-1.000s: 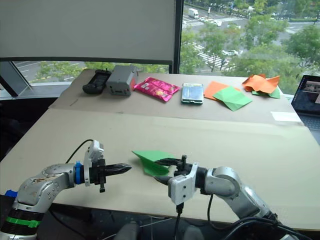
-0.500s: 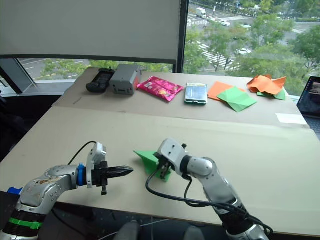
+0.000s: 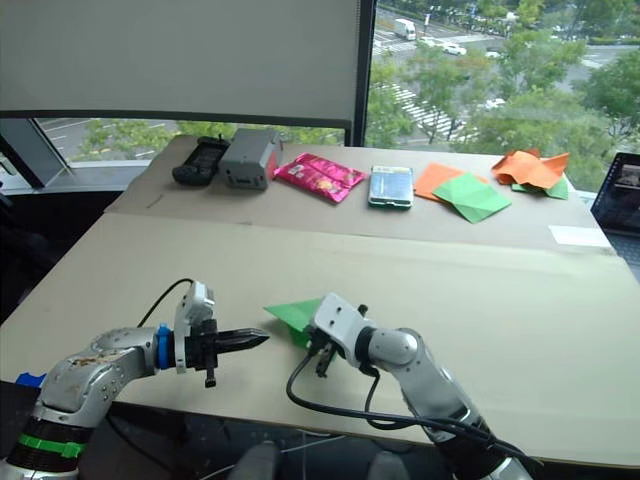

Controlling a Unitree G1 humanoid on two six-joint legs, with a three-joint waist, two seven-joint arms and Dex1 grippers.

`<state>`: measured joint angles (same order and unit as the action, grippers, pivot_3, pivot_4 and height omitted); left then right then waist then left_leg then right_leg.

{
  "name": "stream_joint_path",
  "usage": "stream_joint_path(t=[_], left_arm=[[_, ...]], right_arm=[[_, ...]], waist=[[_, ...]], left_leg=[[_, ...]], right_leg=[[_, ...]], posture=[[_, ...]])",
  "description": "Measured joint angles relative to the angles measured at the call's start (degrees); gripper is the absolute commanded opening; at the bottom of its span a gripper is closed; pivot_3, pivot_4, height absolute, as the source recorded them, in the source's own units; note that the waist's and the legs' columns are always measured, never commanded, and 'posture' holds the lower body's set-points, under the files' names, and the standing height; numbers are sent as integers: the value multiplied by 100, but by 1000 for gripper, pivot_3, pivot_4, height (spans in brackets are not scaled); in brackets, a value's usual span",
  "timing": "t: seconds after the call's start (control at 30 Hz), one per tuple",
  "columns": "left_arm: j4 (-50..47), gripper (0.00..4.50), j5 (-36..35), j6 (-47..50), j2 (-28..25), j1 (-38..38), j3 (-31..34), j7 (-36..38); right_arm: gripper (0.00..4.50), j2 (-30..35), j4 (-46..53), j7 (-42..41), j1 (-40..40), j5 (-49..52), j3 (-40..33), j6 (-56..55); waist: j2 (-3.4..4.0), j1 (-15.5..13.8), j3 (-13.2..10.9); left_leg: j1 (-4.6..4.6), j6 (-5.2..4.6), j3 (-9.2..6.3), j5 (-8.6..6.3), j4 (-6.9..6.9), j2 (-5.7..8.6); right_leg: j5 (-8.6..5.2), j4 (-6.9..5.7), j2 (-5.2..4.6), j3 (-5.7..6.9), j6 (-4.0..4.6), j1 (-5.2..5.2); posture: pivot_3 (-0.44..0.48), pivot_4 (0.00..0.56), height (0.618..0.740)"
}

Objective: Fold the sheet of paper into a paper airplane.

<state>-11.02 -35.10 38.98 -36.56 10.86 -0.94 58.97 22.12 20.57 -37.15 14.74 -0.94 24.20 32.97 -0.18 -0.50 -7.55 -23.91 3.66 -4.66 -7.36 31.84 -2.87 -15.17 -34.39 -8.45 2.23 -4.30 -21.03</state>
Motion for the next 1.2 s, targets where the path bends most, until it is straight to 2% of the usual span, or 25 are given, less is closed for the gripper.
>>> stream_joint_path(t=[0.1, 0.2, 0.4, 0.7, 0.87, 1.1, 1.2], left_arm=[[279, 0, 107, -85, 213, 541, -50, -85], [702, 0, 569, -456, 367, 928, -419, -88], [1385, 0, 1334, -1107, 599, 1040, -1137, 19], [1830, 0, 1787, -1544, 706, 1096, -1184, 99], [1831, 0, 1917, -1650, 701, 1094, -1238, 193], [1834, 0, 1927, -1655, 757, 1095, -1235, 222], [1834, 0, 1929, -1662, 776, 1096, -1236, 228]], right_arm=[[32, -39, 13, 16, -12, 4, -3, 47], [32, -51, 15, 31, -21, 3, -5, 90], [32, -117, 31, 141, -39, -2, 0, 182], [32, -122, 210, 260, -93, 12, -15, 349], [32, -467, 344, 475, -165, 345, -531, 756], [2271, -561, 951, 693, -623, 1086, -1636, 1616], [2271, -566, 1050, 776, -778, 1370, -1985, 1988]], waist=[[-2, -16, 1], [-4, -15, 4], [-7, 2, 6], [-7, -7, 6], [-7, -9, 5], [-7, -20, 6], [-6, -7, 6]], left_leg=[[-5, -1, 0, 1, 4, 2], [-4, -2, 0, 2, 4, 4], [1, -4, 0, 3, 4, 4], [4, -2, 0, 1, 4, 3], [4, -2, 0, 2, 4, 3], [3, -2, 0, 1, 3, 3], [3, -3, 0, 1, 3, 2]], right_leg=[[0, 0, 1, 0, -1, 0], [2, 0, 1, 0, -3, 2], [4, -27, 2, 1, -6, -3], [2, -31, 1, 0, -3, -4], [2, -37, 1, 0, -4, -4], [2, -37, 1, 0, -3, -4], [2, -37, 1, 0, -2, -7]], posture=[[0, 150, 713], [0, 150, 713], [0, 150, 713], [0, 150, 713], [0, 150, 713], [0, 150, 713], [0, 150, 713]])
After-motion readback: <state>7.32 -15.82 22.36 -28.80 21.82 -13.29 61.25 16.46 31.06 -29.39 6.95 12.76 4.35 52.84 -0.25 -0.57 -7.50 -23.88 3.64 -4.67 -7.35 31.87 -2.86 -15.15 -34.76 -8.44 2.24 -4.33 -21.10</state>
